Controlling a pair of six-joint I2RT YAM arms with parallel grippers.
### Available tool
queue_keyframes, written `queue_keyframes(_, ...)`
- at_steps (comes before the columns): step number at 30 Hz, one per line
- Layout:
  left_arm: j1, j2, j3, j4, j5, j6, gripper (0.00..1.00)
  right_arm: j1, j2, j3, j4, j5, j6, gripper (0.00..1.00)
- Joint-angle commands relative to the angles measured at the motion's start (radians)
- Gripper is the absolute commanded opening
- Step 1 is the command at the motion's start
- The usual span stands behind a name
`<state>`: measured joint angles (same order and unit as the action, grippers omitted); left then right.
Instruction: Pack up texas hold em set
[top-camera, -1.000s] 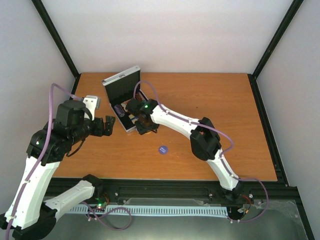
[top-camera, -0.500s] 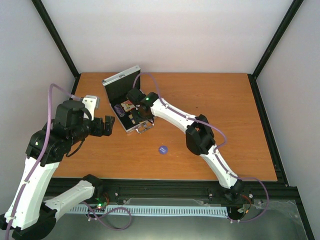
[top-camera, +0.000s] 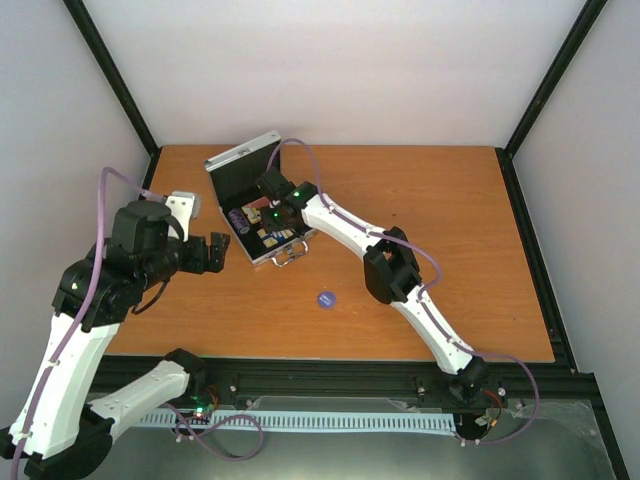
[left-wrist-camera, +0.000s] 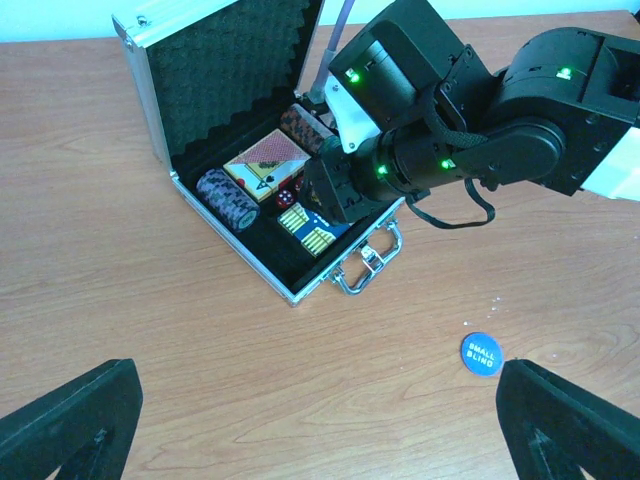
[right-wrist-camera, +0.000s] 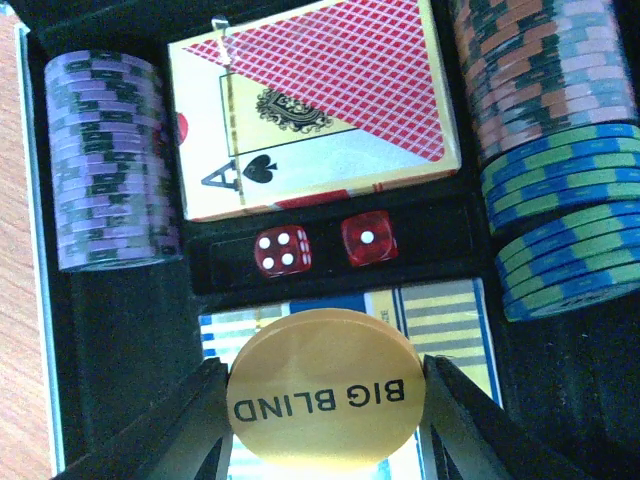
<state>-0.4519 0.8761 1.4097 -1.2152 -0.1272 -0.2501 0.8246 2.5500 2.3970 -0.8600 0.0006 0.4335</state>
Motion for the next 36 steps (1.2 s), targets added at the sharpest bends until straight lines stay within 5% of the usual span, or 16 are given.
queue_keyframes(1,-0.001,0.0,0.003,-0.021,-0.009,0.0,1.0,-0.018,0.034,0.037,0.034,-0.025,0.011,0.42)
queue_keyframes(14,-0.001,0.014,-0.01,-0.002,0.003,-0.004,1.0,-0.025,0.025,0.037,0.0,-0.016,-0.005,0.85)
queue_keyframes(16,-0.001,0.013,-0.013,0.0,0.005,-0.005,1.0,-0.024,-0.004,0.026,-0.008,0.011,-0.007,0.98)
queue_keyframes(25,-0.001,0.016,-0.018,0.021,0.006,-0.007,1.0,-0.01,-0.215,-0.196,-0.041,0.079,-0.021,1.0)
queue_keyframes(36,-0.001,0.012,-0.03,0.047,0.019,-0.005,1.0,0.099,-0.508,-0.714,-0.117,0.141,-0.023,0.98)
